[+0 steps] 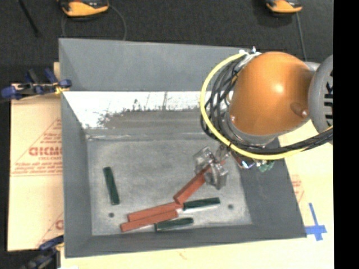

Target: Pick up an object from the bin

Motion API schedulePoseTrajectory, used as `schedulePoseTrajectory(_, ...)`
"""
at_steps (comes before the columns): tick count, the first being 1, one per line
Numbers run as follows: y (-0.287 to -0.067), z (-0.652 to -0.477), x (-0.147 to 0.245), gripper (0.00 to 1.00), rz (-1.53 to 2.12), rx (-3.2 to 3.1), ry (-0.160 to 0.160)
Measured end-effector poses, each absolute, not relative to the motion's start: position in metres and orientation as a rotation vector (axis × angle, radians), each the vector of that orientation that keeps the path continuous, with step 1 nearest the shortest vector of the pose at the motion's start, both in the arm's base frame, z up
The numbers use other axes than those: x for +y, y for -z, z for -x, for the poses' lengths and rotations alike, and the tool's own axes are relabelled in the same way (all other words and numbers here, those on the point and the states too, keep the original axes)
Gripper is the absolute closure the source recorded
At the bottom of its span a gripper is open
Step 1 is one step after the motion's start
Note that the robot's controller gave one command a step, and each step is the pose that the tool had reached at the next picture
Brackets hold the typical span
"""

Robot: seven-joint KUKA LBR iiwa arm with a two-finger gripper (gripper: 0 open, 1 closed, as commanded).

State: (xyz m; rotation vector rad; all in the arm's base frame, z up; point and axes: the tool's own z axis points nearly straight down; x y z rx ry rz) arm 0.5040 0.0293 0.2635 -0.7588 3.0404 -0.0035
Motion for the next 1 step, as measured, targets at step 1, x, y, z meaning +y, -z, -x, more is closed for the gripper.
schedulePoseTrajectory(1, -0.2367, -0.4723, 0.017, 1.0, 0.766, 3.049, -0.002)
